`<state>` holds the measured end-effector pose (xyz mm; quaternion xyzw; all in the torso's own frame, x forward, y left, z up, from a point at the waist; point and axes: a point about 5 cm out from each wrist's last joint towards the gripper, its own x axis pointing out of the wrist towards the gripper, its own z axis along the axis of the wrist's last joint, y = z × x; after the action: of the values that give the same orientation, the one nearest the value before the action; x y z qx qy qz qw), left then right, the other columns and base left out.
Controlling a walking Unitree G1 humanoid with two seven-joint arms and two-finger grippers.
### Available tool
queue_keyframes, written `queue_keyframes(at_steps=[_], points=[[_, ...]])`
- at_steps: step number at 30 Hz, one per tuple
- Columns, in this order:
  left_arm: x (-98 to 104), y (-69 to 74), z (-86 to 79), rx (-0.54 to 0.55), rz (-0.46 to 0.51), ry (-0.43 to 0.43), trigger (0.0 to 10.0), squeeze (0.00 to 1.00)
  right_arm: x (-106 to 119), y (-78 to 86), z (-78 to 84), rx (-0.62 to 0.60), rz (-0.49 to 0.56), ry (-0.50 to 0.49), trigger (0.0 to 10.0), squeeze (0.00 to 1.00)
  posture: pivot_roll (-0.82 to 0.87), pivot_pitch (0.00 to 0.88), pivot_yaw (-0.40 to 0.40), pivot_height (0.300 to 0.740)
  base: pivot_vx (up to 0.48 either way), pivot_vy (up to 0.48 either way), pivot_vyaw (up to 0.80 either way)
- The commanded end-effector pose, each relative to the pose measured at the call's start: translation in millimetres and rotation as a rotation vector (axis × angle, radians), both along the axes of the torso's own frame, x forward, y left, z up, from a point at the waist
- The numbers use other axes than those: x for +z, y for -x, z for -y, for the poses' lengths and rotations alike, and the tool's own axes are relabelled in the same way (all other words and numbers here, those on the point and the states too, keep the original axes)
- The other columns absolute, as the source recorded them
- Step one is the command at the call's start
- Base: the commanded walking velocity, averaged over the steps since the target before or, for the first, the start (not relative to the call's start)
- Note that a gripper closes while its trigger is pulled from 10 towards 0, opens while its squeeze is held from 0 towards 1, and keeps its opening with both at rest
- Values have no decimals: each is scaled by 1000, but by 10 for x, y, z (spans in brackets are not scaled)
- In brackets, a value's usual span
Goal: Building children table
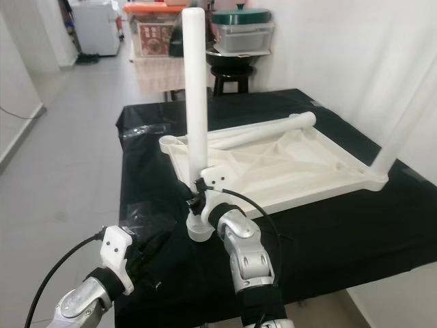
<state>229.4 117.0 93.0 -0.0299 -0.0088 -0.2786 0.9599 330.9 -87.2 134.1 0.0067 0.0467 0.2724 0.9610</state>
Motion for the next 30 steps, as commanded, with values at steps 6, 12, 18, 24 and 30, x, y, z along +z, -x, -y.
queue_keyframes(at_steps=[6,12,18,24,30], points=[[-32,-15,-37,22,-15,-10,10000,0,-241,-18,23,36,-154,-40,10000,1000,-5,0,-24,740,0,0,0],[-37,-21,-24,7,-16,-20,10000,0,69,-18,-18,410,-47,-75,10000,1000,-2,0,-23,740,0,0,0],[-33,-13,-14,18,-6,-34,10000,0,139,-105,156,563,-44,-25,10000,0,8,0,-32,740,0,0,0],[-35,-3,-7,43,3,-48,10000,0,83,-245,313,608,-103,43,10000,0,25,0,-42,740,0,0,0],[-37,1,2,43,2,-47,10000,0,142,-258,328,670,-112,4,0,0,21,0,-42,740,0,0,0]])
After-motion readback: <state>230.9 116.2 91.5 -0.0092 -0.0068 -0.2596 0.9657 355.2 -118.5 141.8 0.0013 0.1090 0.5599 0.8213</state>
